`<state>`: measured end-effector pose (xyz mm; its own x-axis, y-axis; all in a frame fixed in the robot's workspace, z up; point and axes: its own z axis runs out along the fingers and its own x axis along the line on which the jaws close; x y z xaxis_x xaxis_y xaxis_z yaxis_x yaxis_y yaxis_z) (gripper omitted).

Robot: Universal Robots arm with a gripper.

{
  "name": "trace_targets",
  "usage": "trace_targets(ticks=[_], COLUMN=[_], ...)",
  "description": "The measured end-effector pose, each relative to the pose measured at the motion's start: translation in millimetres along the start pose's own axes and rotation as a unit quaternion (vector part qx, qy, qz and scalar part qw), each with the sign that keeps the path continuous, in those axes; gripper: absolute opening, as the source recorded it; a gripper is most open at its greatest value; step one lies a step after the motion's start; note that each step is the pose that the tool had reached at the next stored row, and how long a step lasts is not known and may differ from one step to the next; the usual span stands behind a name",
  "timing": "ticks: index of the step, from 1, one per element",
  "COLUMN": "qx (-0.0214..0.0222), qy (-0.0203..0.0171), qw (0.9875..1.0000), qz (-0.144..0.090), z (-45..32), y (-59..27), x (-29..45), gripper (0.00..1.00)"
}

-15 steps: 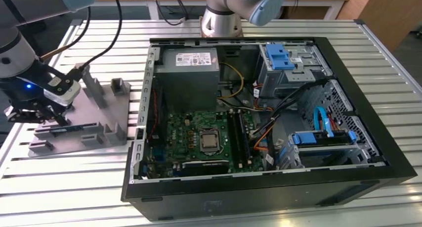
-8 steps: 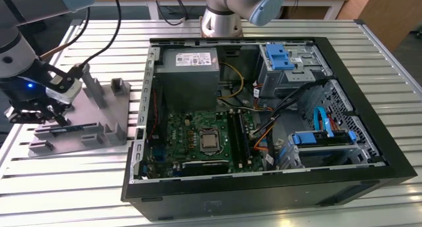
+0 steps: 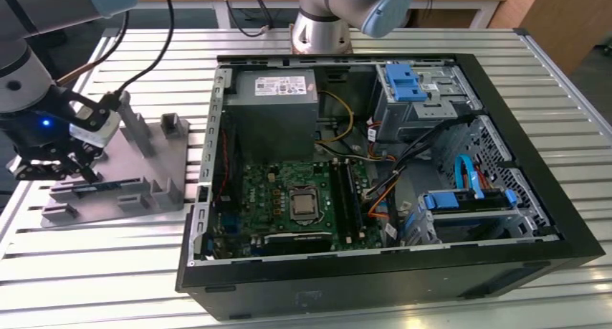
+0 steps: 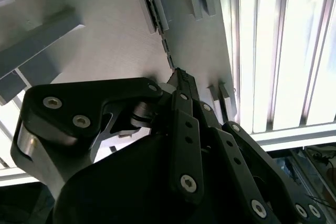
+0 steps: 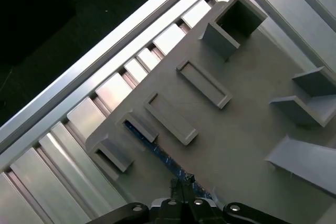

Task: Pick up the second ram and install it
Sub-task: 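Pick up the second ram and move it above second insertion slot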

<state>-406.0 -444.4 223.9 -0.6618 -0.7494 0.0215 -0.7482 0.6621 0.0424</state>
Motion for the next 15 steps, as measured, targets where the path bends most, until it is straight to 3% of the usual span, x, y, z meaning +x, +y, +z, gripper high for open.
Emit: trace_targets(ticks=[8, 15], qx=[0.0007, 0.0013], qy=[0.0014, 0.0026], qw=[0.9995, 0.9982], qz=[-0.032, -0.061], z=[0.0, 0.0], y=[0.0, 0.0], x=[0.0, 0.0], gripper=[0.10, 0.10])
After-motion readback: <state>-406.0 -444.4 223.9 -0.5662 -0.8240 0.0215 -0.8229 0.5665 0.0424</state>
